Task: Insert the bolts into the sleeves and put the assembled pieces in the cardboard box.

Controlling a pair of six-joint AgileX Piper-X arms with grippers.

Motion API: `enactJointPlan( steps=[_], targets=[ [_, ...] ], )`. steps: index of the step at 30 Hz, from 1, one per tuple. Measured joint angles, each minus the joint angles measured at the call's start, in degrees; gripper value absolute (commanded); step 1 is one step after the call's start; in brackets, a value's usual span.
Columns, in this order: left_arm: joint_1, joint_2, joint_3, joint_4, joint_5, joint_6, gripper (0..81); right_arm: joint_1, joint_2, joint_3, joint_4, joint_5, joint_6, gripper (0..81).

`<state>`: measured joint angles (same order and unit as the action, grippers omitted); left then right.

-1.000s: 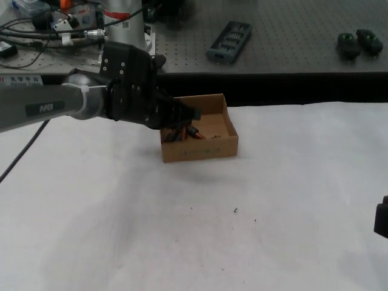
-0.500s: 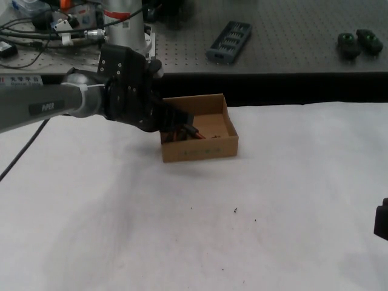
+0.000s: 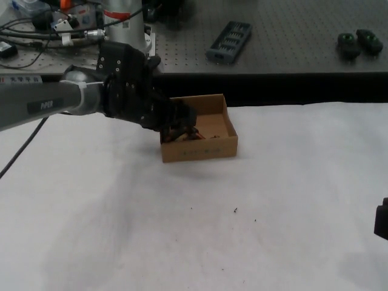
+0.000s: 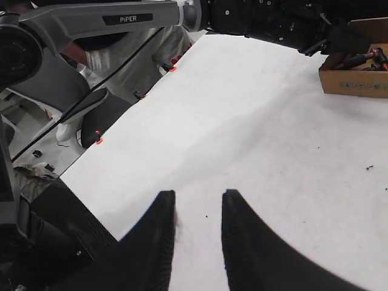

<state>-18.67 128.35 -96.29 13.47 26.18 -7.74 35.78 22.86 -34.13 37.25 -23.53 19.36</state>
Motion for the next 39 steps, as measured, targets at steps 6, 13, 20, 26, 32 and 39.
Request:
enactJointPlan(
  steps=[6,13,20,26,32,39],
  targets=[
    [0.0,-2.3,0.0,1.0,3.2,-0.4,40.2,0.0,0.0,0.0,-2.5,5.9,-3.2,21.1],
    [0.9,-18.9,0.3,8.7,3.9,7.0,40.2,0.0,2.3,0.0,-5.5,9.1,-7.9,21.1],
    [1.0,-37.9,6.8,13.1,1.3,13.7,40.2,0.0,12.8,0.9,-13.3,17.8,-18.2,21.1],
    [3.0,-58.2,24.0,11.2,-7.4,15.2,40.2,-2.8,18.6,1.1,-20.8,24.3,-21.1,19.6],
    [6.3,-79.6,48.5,0.9,-12.4,9.6,40.2,-5.6,19.2,10.6,-35.4,25.0,-17.1,2.0],
    [6.1,-90.8,70.1,-5.9,-13.6,4.3,40.2,-5.7,19.3,21.1,-45.0,25.0,-11.4,4.7]
  ],
)
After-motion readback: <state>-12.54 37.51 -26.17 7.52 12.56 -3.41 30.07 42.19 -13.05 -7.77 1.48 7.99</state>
